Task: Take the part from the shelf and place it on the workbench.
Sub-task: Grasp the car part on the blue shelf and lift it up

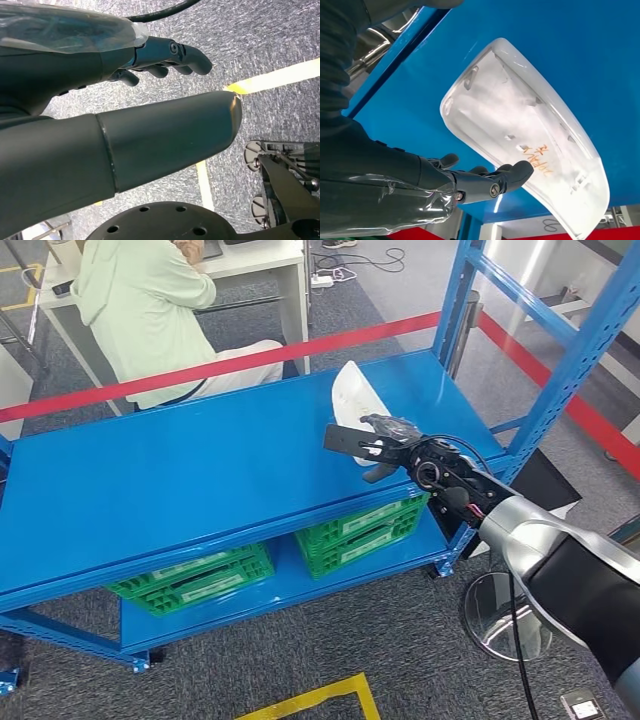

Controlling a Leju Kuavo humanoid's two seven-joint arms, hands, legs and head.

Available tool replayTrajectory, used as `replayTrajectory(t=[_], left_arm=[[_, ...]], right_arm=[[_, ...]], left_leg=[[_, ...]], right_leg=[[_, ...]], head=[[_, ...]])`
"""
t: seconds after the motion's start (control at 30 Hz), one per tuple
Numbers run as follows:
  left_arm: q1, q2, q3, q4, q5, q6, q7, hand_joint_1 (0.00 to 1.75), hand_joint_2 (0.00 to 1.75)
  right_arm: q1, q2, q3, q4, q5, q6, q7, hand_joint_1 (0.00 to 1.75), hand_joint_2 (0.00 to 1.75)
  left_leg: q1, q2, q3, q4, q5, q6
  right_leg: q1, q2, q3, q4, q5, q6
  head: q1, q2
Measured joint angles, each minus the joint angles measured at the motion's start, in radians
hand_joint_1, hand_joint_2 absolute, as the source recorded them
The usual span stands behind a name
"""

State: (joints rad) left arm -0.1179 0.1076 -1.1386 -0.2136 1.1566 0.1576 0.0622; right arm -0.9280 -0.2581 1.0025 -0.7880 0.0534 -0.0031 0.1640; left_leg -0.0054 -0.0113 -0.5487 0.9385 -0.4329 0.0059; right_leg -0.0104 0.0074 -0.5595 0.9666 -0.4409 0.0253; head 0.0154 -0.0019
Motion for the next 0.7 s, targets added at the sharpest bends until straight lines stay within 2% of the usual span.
replayTrajectory(t=[0.27, 0.7], left_arm=[[0.0, 0.0, -0.001, 0.0, 0.0, -0.001, 0.0, 0.0, 0.0], [0.0, 0.0, -0.005, 0.0, -0.004, -0.011, -0.012, 0.0, 0.0]], right_arm=[[0.002, 0.0, 0.001, 0.002, 0.0, 0.0, -0.009, 0.0, 1.75], [0.04, -0.008, 0.003, 0.025, 0.016, -0.044, -0.16, 0.0, 1.75]], left_leg=[[0.0, 0.0, 0.0, 0.0, 0.0, 0.0], [0.0, 0.0, 0.0, 0.0, 0.0, 0.0]], right_leg=[[0.0, 0.0, 0.0, 0.0, 0.0, 0.0], [0.0, 0.0, 0.0, 0.0, 0.0, 0.0]], head=[[0.0, 0.0], [0.0, 0.0]])
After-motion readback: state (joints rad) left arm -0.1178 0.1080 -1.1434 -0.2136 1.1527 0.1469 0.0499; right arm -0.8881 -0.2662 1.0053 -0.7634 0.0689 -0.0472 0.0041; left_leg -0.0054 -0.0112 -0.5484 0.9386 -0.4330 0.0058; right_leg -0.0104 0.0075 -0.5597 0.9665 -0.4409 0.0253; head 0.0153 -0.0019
